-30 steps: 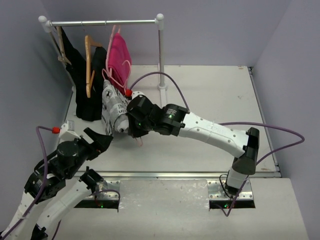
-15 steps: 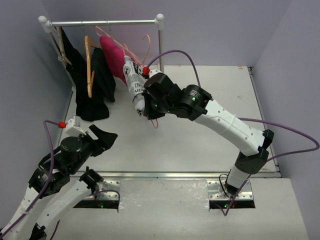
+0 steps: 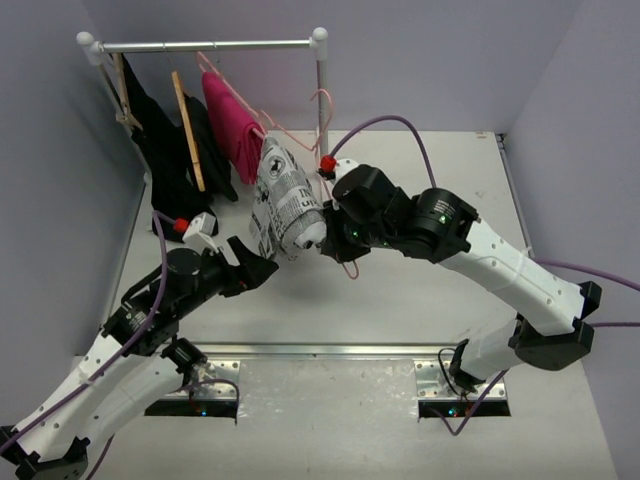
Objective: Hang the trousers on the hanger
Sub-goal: Place the hanger at the clothesline.
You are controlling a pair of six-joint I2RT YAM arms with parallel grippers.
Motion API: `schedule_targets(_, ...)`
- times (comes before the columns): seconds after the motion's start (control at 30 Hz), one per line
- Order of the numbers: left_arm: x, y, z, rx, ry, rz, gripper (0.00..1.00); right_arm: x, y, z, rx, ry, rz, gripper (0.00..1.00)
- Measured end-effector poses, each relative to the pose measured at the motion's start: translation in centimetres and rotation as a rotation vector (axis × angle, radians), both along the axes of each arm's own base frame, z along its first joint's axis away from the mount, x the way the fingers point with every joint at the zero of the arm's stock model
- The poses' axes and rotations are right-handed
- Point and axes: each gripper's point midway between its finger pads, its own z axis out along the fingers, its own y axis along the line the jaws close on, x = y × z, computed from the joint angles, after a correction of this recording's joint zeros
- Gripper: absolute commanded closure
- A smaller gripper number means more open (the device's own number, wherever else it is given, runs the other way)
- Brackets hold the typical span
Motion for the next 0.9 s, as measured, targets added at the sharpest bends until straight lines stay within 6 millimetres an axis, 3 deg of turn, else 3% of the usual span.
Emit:
schedule_targets(0.13, 0.2, -1.3, 1.6, -0.059, -0.035, -0.045, 0.23, -0.7, -0.9, -2.0, -0.031, 0.019, 0.011, 1.0)
schedule_targets(0.27, 0.3, -1.0, 2.9, -0.064, -0.066, -0.035, 0.22, -0.9, -1.8, -3.8, -0.093, 0.034, 0.001, 1.0)
schedule_targets(0.6, -0.7, 3.7, 6.4, 0.05, -0.157, 0.094, 0.19, 0.1, -3.1, -3.7, -0.149, -0.011, -0.047, 1.0)
schedule_targets(0.9, -1.6, 6.6, 5.0, 0.185, -0.115, 0.156, 0.16, 1.6, -4.7, -2.8, -0.167, -0.027, -0.096, 1.0)
